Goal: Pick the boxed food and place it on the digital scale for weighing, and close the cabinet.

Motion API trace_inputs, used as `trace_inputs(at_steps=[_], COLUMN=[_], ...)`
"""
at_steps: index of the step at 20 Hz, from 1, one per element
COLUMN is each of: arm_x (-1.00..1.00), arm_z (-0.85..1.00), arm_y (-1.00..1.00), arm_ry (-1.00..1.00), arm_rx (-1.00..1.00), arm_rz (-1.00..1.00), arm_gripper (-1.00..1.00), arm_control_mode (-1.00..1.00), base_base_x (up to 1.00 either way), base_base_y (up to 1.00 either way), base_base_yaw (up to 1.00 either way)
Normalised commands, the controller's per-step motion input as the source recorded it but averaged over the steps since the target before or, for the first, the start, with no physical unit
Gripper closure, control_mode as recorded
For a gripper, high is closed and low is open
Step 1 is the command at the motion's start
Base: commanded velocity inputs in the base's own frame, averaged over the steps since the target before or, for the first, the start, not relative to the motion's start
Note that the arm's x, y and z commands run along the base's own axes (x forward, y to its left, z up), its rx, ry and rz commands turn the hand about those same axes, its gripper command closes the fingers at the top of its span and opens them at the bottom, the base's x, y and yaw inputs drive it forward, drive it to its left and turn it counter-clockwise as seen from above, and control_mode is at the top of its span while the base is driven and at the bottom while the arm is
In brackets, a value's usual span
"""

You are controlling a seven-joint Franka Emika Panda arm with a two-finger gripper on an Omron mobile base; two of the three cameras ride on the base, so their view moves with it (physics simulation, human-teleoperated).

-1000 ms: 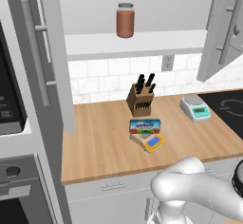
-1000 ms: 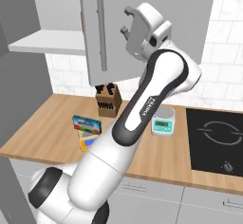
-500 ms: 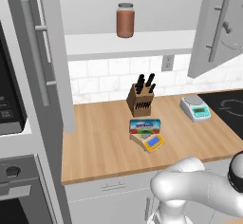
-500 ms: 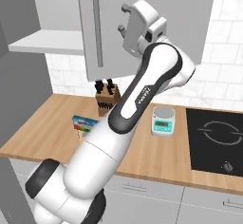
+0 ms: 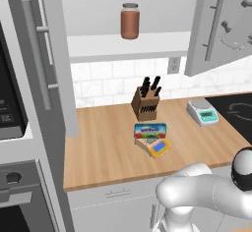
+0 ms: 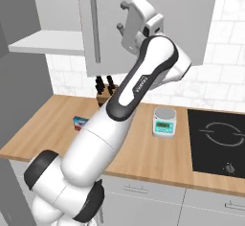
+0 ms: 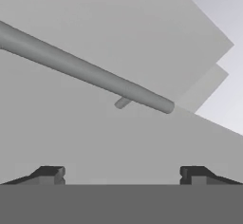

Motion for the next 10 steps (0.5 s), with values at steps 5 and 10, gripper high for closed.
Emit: trace_inputs(at_steps=[5,10], arm_x=[0.71,0.71], arm_z=[-0.20,-0.21], arm_y=[0.13,0.17], arm_ry=[0.00,0.00], arm_rx=[0.00,0.00], arm_rz=[0.00,0.00], arm_gripper=[-1.00,-1.00], arm_control_mode=[-1.00,-1.00], base_base_x=[0.00,0.00], base_base_y=[0.00,0.00], base_base_yaw=[0.00,0.00])
